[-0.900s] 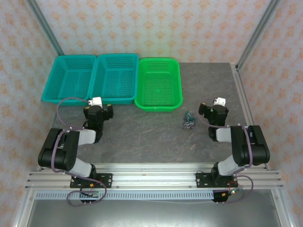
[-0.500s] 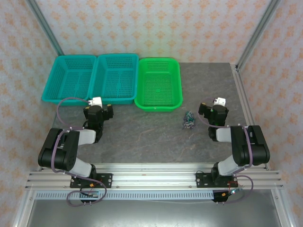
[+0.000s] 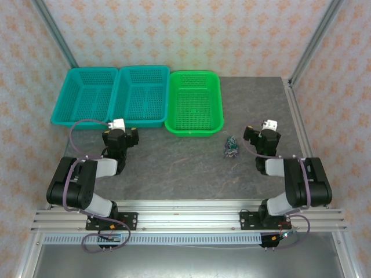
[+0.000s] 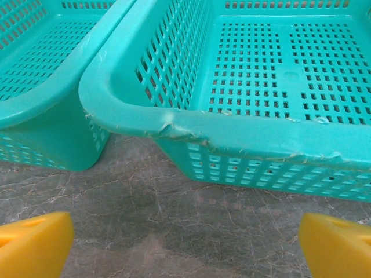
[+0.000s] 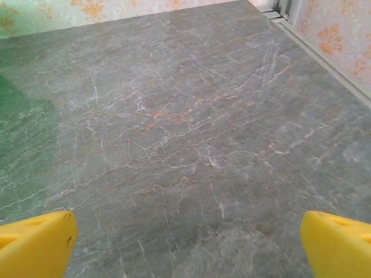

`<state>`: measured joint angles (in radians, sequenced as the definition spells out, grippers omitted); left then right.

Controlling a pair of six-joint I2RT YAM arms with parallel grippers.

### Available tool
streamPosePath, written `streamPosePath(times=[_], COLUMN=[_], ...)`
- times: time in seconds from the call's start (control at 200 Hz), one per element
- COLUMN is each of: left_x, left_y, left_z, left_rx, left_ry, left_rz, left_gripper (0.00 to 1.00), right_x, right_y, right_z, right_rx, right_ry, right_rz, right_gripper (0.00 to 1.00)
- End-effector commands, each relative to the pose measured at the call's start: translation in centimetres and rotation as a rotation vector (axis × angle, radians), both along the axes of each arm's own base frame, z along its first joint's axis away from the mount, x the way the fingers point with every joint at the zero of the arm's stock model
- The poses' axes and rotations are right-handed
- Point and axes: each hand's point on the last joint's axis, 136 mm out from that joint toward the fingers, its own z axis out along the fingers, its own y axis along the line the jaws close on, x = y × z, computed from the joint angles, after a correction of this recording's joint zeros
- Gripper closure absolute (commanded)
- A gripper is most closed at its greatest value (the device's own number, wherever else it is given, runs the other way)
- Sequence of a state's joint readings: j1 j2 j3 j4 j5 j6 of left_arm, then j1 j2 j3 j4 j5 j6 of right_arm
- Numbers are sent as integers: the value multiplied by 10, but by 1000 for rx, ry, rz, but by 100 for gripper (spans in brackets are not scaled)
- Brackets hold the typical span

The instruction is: Untangle the cables

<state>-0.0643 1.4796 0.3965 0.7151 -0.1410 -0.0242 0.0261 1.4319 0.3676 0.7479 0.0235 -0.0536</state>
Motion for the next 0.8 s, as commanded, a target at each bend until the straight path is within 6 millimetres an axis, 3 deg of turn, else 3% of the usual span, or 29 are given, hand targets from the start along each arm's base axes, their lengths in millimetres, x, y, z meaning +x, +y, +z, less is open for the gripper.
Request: streamPosePath(times=[0.0,0.135,0.23,0.39,0.45,0.576,0.676,0.791], left_x=[2,-14,-26,-52,-60,-73,-86,-98], left_y=[12,32,37,19,-3,-71,-118,-170], left_z=[29,44,58,96,111,133,139,137], left_rx=[29,37,19,-203,-392,-702,-788,-771], left_ry=[-54,-52,-33,-104,-141,-185,-151,-55], left_rz=[60,187,235,194,137,-67,-188,-324], left_gripper=[0,0,0,0,0,0,0,0], right_x=[-17,-54,-67,-84,-86,-83,-75,-63], right_y=[-21,-32,-7,36,48,71,85,112], right_z=[49,91,107,93,82,53,19,-12], right_rx=[50,264,430,637,664,650,600,576], right_ry=[-69,-109,-91,134,231,439,612,749], right_rz=[-166,-322,-226,-117,-89,-18,25,89], right_gripper=[1,1,1,1,1,1,1,1])
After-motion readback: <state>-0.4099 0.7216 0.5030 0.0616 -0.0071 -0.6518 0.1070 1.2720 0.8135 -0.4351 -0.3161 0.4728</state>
